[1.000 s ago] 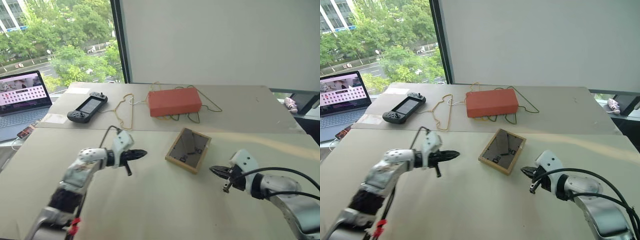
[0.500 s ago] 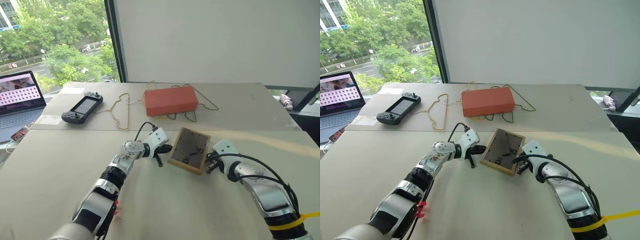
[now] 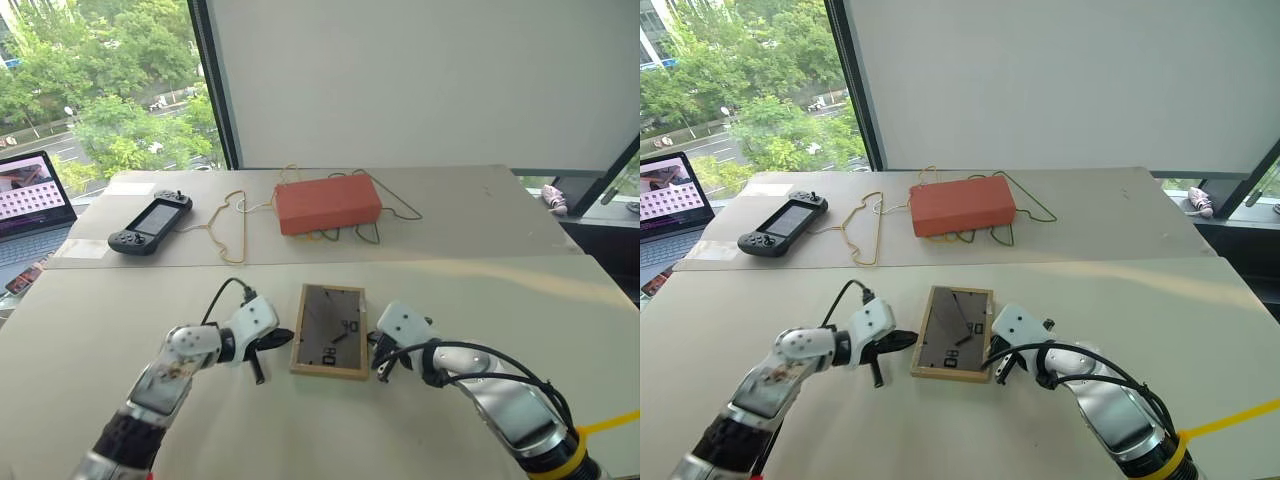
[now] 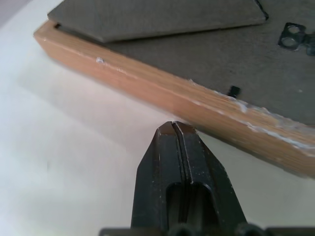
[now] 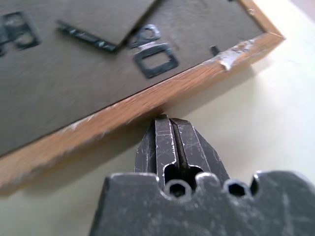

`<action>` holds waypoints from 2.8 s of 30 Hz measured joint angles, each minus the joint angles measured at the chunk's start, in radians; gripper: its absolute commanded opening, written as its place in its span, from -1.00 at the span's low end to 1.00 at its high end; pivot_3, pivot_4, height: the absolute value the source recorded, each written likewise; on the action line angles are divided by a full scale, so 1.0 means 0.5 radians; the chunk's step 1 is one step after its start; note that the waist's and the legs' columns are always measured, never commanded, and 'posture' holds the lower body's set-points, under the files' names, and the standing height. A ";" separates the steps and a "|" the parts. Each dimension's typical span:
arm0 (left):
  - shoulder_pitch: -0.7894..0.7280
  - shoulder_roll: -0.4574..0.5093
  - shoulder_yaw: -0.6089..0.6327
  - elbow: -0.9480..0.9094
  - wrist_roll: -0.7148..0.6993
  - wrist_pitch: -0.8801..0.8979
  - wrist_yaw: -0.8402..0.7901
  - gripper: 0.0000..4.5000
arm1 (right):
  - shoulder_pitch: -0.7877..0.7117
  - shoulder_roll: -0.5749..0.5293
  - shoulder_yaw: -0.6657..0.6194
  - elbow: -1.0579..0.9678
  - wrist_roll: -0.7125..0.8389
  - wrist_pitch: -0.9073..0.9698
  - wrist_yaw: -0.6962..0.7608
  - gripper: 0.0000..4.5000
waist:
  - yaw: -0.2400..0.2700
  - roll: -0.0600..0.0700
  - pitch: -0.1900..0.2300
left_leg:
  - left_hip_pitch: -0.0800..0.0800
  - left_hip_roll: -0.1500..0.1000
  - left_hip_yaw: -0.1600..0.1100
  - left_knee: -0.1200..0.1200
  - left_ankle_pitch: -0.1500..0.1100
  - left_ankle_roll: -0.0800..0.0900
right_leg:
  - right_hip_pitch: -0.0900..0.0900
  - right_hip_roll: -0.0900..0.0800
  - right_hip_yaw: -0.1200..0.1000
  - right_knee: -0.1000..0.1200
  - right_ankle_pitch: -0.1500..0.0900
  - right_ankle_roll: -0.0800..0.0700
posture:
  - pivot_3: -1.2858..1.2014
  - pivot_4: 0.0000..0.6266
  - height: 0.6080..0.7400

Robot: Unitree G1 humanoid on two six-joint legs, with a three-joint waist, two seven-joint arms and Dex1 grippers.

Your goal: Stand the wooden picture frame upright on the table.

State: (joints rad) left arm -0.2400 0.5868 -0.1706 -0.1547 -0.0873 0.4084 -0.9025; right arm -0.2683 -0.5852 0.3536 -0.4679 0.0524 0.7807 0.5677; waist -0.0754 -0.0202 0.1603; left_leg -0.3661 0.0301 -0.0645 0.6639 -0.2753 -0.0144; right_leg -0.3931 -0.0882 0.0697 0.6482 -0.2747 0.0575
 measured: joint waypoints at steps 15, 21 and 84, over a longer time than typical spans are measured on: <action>0.103 0.601 0.183 0.730 0.274 -1.645 0.068 -0.31 | 0.006 0.030 -0.092 0.097 0.050 -0.004 0.062 -1.00 | 0.034 -0.001 -0.001 | 0.018 0.005 0.006 -0.008 -0.001 0.001 | 0.011 0.002 0.000 -0.003 -0.002 -0.007 | 0.03 -0.52 1.00; -0.406 0.513 0.008 1.513 1.048 -3.007 0.671 0.69 | 0.013 0.070 -0.169 0.125 0.063 0.013 0.052 -1.00 | 0.080 -0.004 -0.003 | 0.014 0.002 0.009 -0.008 -0.001 0.001 | 0.010 -0.001 -0.001 -0.006 -0.001 -0.006 | 0.03 -0.52 1.00; -1.034 0.243 -1.066 1.769 2.569 -3.431 2.935 -0.50 | -1.085 0.190 -0.484 0.764 0.986 0.779 0.687 0.80 | 0.123 0.007 -0.042 | 0.010 -0.006 0.012 -0.008 -0.003 0.004 | 0.008 -0.010 -0.002 -0.002 -0.003 0.003 | 0.03 -0.52 1.00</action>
State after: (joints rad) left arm -0.7571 0.7082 -0.7038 0.7298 1.1975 -1.3073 0.5651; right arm -0.8108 -0.4902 0.1118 -0.0861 0.5457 1.1700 0.9111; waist -0.0140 -0.0168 0.1395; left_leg -0.3609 0.0272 -0.0587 0.6598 -0.2769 -0.0126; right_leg -0.3892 -0.0930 0.0687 0.6472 -0.2762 0.0588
